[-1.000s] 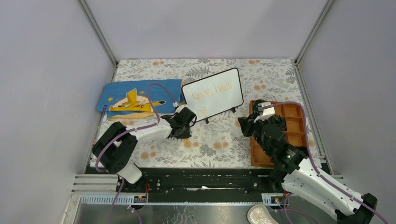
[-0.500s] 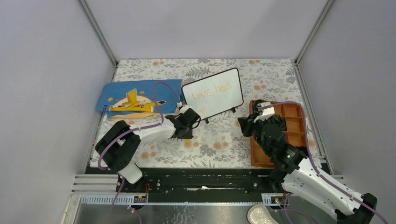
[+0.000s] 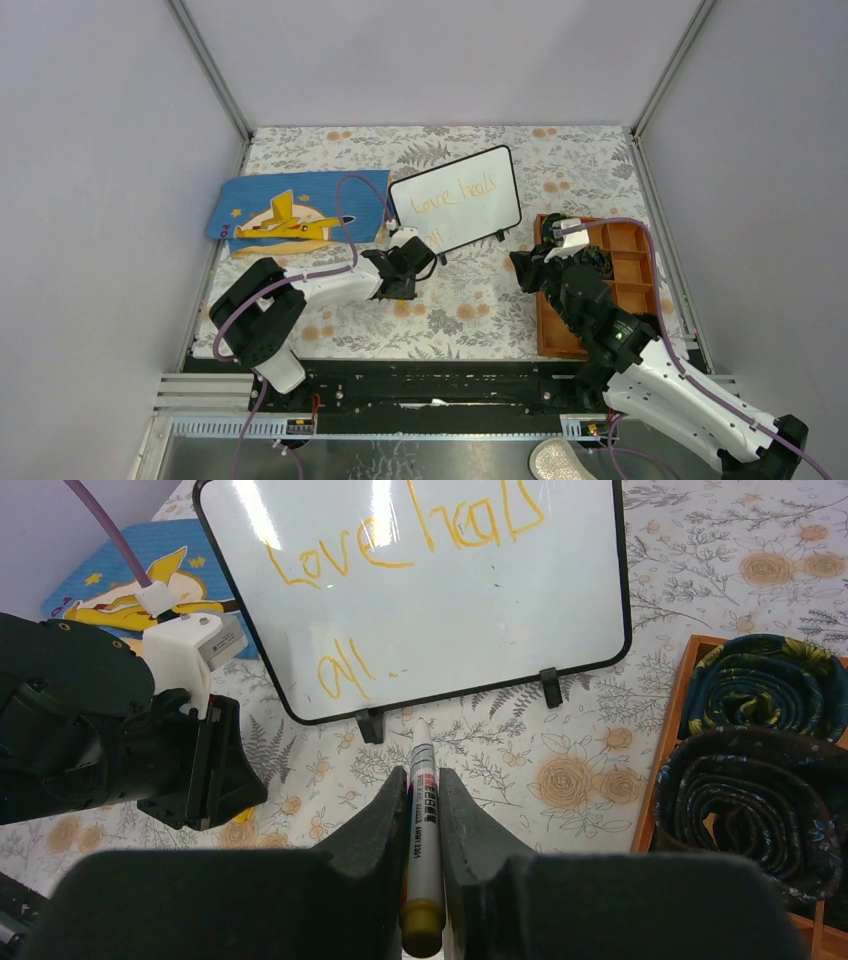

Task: Write a sentence on the whiteboard
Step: Close the whiteboard marker at the center of the board.

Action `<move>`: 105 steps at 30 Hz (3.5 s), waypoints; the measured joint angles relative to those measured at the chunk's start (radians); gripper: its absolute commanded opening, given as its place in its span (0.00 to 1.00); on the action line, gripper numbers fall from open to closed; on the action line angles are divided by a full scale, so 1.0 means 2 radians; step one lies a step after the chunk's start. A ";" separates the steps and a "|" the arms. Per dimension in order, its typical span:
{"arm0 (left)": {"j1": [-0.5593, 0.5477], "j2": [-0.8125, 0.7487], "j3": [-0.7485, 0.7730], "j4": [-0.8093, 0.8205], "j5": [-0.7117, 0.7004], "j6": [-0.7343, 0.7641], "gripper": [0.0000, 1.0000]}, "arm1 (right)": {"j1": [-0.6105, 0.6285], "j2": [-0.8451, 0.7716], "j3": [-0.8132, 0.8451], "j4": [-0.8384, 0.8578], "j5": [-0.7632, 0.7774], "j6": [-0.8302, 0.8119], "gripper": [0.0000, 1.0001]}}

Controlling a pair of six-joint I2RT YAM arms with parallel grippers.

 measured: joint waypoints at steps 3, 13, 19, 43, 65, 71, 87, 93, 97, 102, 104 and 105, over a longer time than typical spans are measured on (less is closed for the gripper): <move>0.000 0.001 0.001 -0.001 -0.003 0.000 0.22 | 0.000 -0.003 0.000 0.000 0.000 0.000 0.00; 0.000 -0.002 -0.001 0.000 -0.007 -0.006 0.00 | 0.000 -0.004 0.000 0.000 0.000 0.000 0.00; 0.000 -0.023 -0.021 0.006 -0.004 -0.019 0.00 | 0.000 -0.004 0.000 0.000 0.000 0.002 0.00; 0.125 -0.324 0.006 0.072 0.064 -0.041 0.00 | 0.013 0.058 0.036 0.153 -0.039 -0.021 0.00; 0.194 -0.407 -0.003 0.342 0.151 -0.191 0.00 | 0.311 0.337 0.175 0.681 0.087 -0.540 0.00; 0.194 -0.441 0.039 0.347 0.133 -0.163 0.00 | 0.303 0.377 0.214 0.698 0.092 -0.540 0.00; 0.194 -0.463 0.038 0.368 0.125 -0.176 0.00 | 0.270 0.325 0.209 0.650 0.028 -0.356 0.00; 0.194 -0.458 0.022 0.375 0.125 -0.201 0.00 | 0.296 0.338 0.209 0.651 0.006 -0.389 0.00; 0.194 -0.453 0.019 0.381 0.125 -0.213 0.00 | 0.298 0.350 0.209 0.651 -0.001 -0.400 0.00; 0.194 -0.454 0.015 0.388 0.125 -0.228 0.00 | 0.298 0.362 0.209 0.655 -0.002 -0.403 0.00; 0.194 -0.454 0.013 0.390 0.125 -0.233 0.00 | 0.298 0.368 0.210 0.658 -0.002 -0.404 0.00; 0.194 -0.455 0.012 0.391 0.125 -0.235 0.00 | 0.298 0.372 0.212 0.659 -0.002 -0.404 0.00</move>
